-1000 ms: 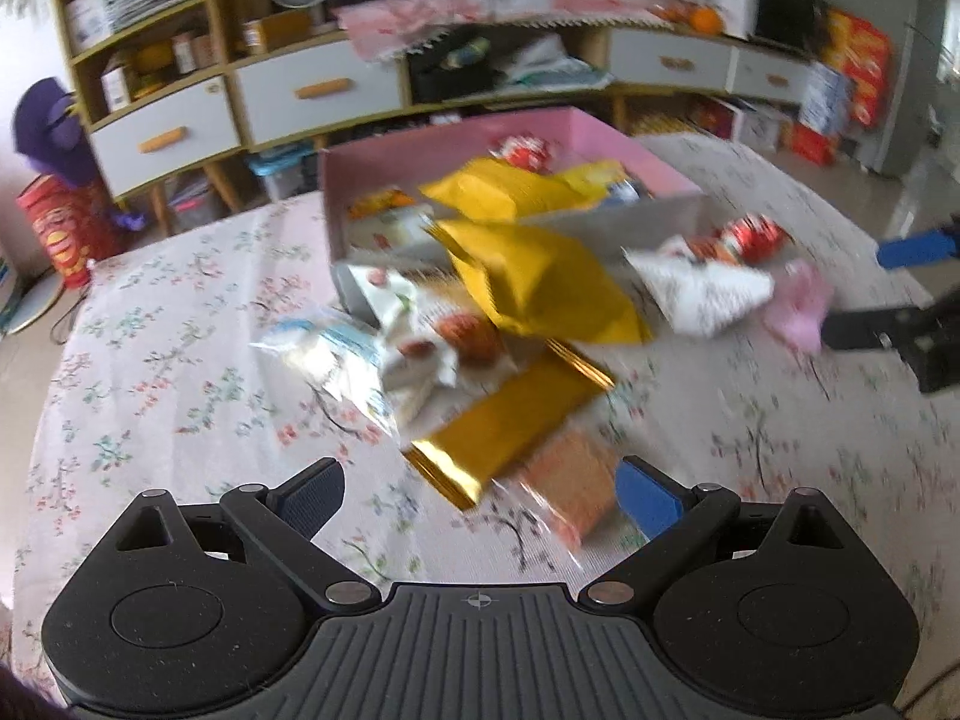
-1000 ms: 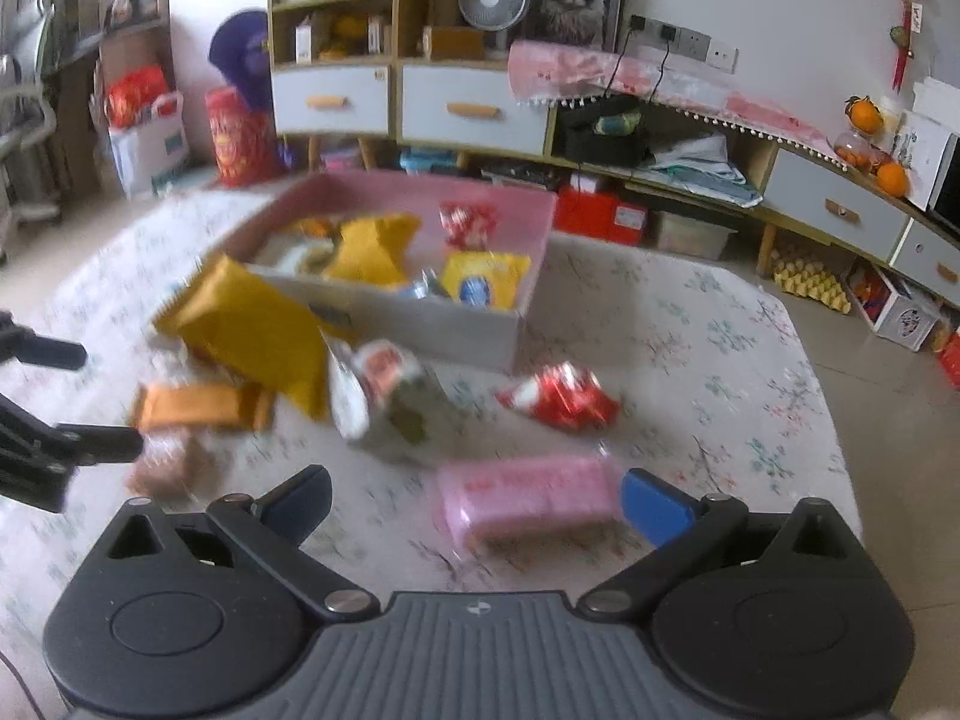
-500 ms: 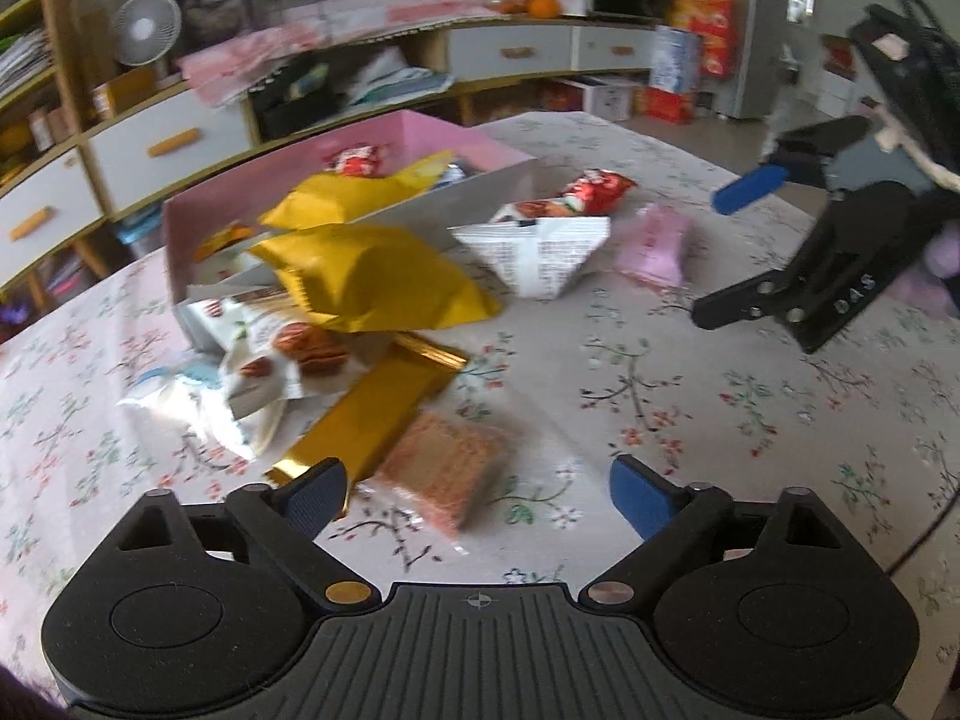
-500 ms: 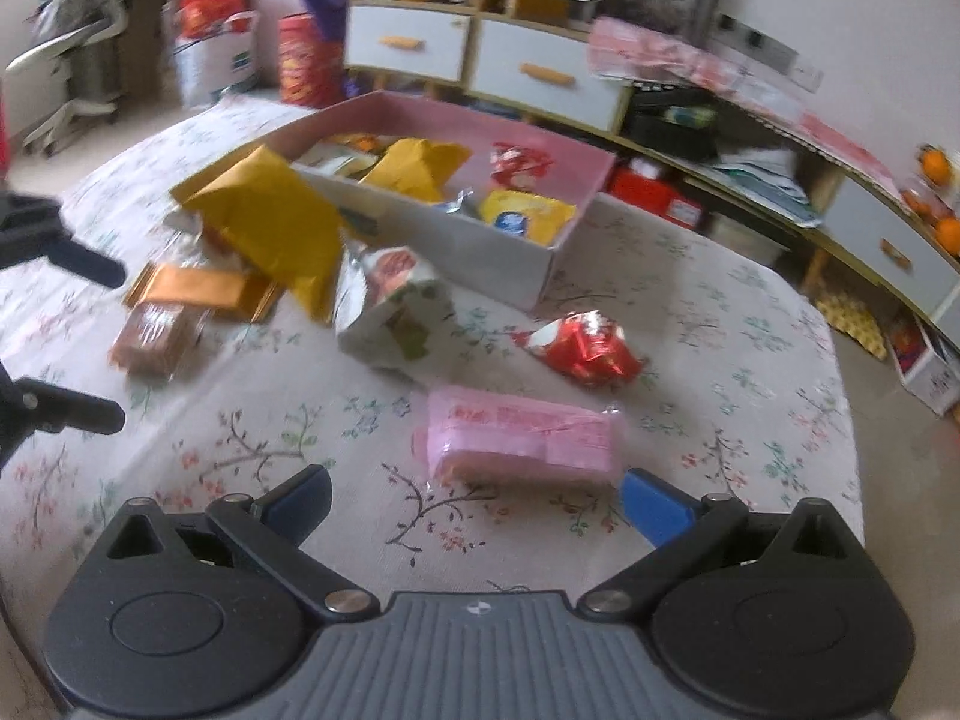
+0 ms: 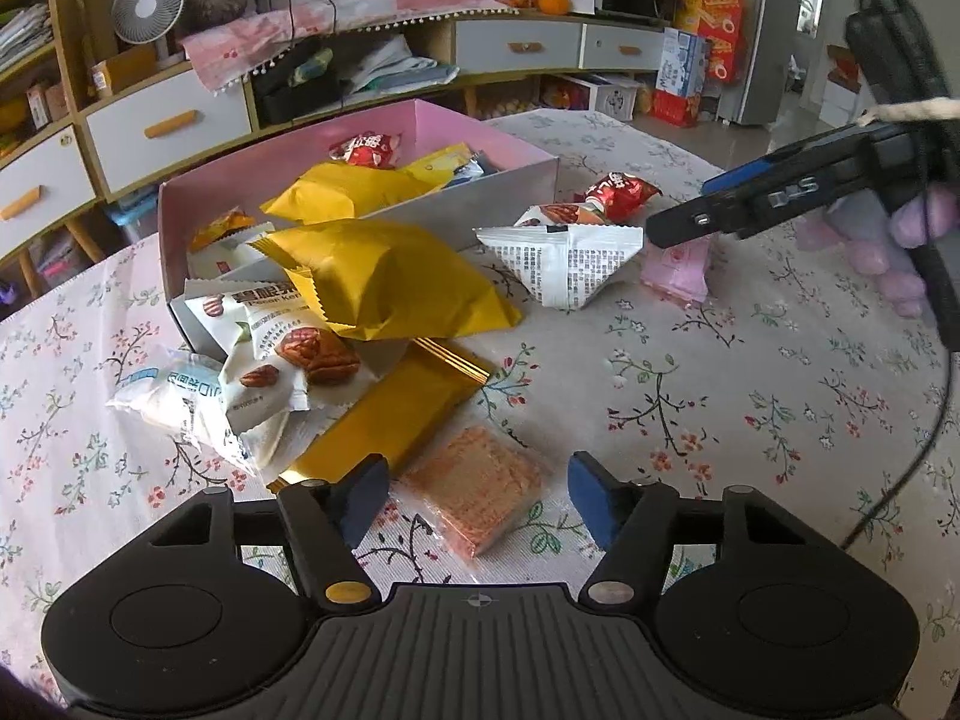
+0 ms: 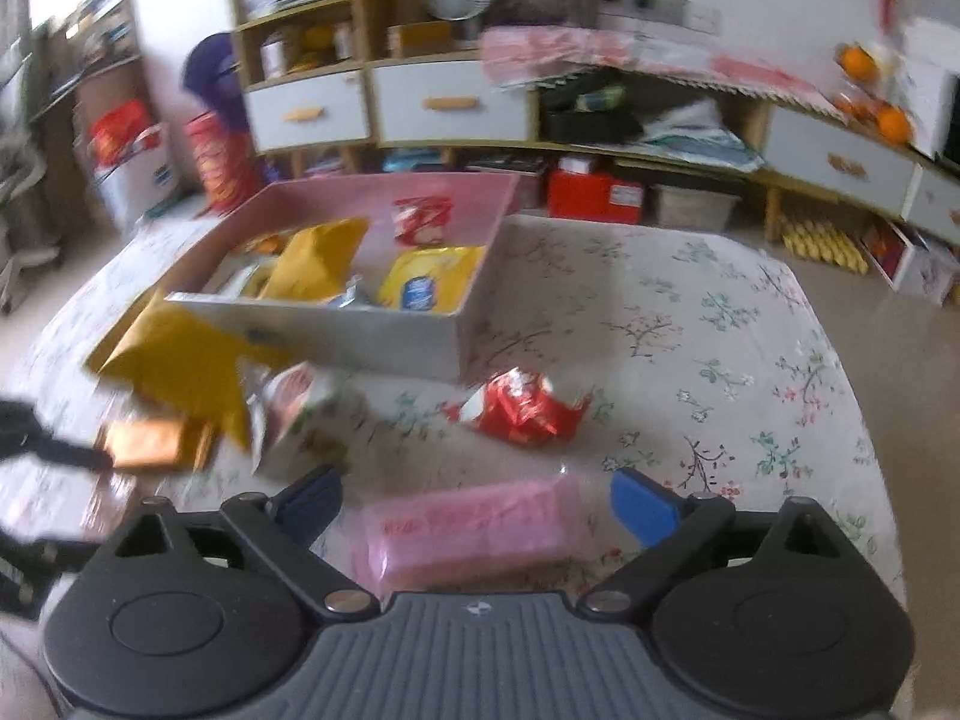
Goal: Organize snacks
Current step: 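Reach the left gripper to the square wafer biscuit while the right grasps the pink wafer pack, then close the left gripper on the square wafer biscuit while the right lifts the pink pack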
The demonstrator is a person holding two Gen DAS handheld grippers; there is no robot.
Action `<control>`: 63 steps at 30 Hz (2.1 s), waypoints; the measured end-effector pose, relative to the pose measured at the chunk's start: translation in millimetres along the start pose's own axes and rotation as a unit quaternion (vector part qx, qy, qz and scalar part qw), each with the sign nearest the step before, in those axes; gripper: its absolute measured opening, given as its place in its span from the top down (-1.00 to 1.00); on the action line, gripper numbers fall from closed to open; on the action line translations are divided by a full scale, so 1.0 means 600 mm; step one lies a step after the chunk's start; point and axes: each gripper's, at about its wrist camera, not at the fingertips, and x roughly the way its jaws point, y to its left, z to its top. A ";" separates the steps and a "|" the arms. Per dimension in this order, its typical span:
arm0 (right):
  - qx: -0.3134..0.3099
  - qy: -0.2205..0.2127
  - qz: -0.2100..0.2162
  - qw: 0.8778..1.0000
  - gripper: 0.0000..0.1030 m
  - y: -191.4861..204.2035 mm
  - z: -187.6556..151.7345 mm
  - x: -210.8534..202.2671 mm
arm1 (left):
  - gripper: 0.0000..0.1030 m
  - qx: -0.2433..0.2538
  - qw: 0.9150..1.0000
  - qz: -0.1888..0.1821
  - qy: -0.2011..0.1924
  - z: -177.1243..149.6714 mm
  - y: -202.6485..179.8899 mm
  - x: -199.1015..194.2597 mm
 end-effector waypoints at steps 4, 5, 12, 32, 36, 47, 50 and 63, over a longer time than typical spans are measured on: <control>-0.012 0.019 -0.013 1.000 -0.49 0.005 -0.006 0.023 | -0.25 0.002 1.000 -0.008 0.002 -0.001 -0.002 -0.001; -0.013 0.026 -0.010 1.000 -0.48 0.004 -0.008 0.023 | -0.25 0.002 1.000 -0.011 0.004 -0.001 -0.003 -0.002; -0.036 0.059 -0.018 0.997 -0.47 -0.014 -0.025 -0.007 | -0.27 0.021 0.999 -0.040 0.023 -0.004 -0.020 -0.010; 0.025 0.075 0.005 0.997 0.20 -0.004 -0.028 0.001 | -0.31 0.036 0.999 0.011 0.026 -0.005 -0.037 0.001; 0.011 0.068 0.022 0.997 0.37 0.006 -0.026 -0.004 | -0.02 0.018 0.999 0.026 0.023 -0.005 -0.027 -0.002; -0.028 0.096 0.057 0.993 0.33 0.021 -0.027 -0.018 | -0.40 -0.002 0.999 0.032 0.018 0.001 -0.008 -0.019; -0.016 0.097 0.055 0.994 -0.10 0.015 -0.026 -0.019 | -0.51 0.020 0.999 0.028 0.016 -0.002 -0.013 -0.028; -0.011 0.064 0.028 0.998 -0.12 0.030 -0.027 -0.009 | -0.52 0.015 0.999 0.012 0.035 -0.011 -0.019 -0.017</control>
